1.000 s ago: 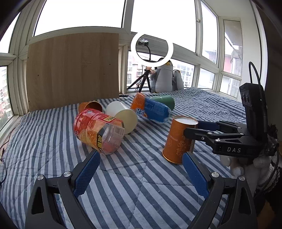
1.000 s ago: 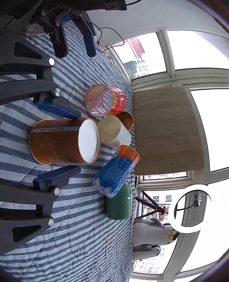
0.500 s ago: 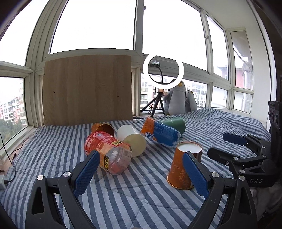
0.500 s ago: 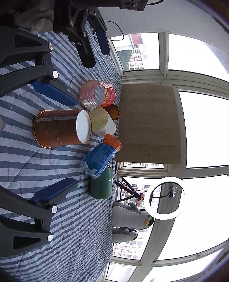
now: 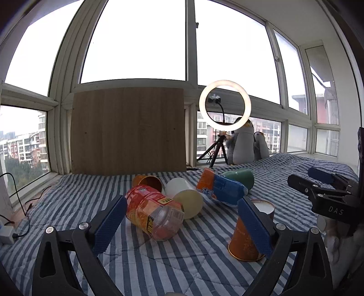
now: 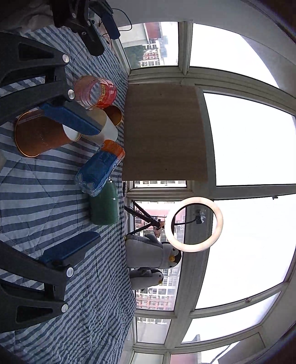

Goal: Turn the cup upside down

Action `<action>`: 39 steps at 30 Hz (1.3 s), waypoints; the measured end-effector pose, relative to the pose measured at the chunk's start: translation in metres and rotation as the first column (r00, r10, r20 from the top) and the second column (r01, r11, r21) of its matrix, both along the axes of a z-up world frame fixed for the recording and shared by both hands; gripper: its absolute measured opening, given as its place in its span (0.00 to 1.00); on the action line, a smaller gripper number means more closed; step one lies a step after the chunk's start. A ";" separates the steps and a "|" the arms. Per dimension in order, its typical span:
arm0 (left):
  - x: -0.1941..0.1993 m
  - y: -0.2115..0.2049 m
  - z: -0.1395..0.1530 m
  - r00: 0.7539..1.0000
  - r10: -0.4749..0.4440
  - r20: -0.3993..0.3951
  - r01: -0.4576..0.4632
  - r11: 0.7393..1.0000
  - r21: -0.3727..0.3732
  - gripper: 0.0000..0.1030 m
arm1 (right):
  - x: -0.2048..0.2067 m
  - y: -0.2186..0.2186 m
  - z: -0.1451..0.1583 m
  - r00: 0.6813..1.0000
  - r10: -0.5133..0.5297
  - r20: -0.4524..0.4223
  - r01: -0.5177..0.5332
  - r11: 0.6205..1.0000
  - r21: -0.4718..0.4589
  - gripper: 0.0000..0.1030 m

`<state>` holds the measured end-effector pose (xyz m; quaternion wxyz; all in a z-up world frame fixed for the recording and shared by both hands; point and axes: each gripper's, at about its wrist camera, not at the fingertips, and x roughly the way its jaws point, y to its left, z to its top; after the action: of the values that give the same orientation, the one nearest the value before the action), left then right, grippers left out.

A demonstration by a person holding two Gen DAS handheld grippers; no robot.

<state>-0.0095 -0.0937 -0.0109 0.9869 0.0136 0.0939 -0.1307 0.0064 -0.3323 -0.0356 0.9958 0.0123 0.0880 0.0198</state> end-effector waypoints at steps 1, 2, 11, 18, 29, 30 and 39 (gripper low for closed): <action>0.000 0.001 0.000 1.000 0.002 0.002 -0.002 1.000 -0.004 0.97 | 0.001 0.000 -0.001 1.000 -0.002 -0.001 0.002 1.000 -0.001 0.81; 0.000 0.002 0.000 1.000 0.002 0.003 -0.002 1.000 -0.007 0.97 | 0.001 0.000 -0.002 1.000 -0.005 -0.001 0.005 1.000 0.000 0.81; -0.004 -0.002 -0.002 1.000 0.012 0.025 -0.012 1.000 0.015 1.00 | -0.006 -0.001 -0.004 1.000 -0.007 0.013 0.007 1.000 -0.001 0.81; -0.004 -0.004 -0.003 0.999 0.022 0.033 -0.023 0.999 0.024 1.00 | -0.004 -0.005 -0.005 1.000 -0.003 0.005 0.003 1.000 0.025 0.84; -0.003 -0.004 -0.003 0.999 0.030 0.034 -0.030 0.999 0.027 1.00 | -0.010 -0.005 -0.005 1.000 -0.012 0.023 0.011 1.000 0.024 0.88; -0.003 -0.005 -0.004 0.999 0.030 0.033 -0.031 0.999 0.027 1.00 | -0.010 -0.005 -0.005 1.000 -0.011 0.023 0.011 1.000 0.023 0.88; -0.002 -0.005 -0.004 0.999 0.032 0.032 -0.033 0.999 0.031 1.00 | -0.009 -0.005 -0.004 1.000 -0.013 0.026 0.012 1.000 0.029 0.89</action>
<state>-0.0111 -0.0988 -0.0154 0.9899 0.0295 0.0806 -0.1128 -0.0030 -0.3376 -0.0396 0.9967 0.0270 0.0746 0.0151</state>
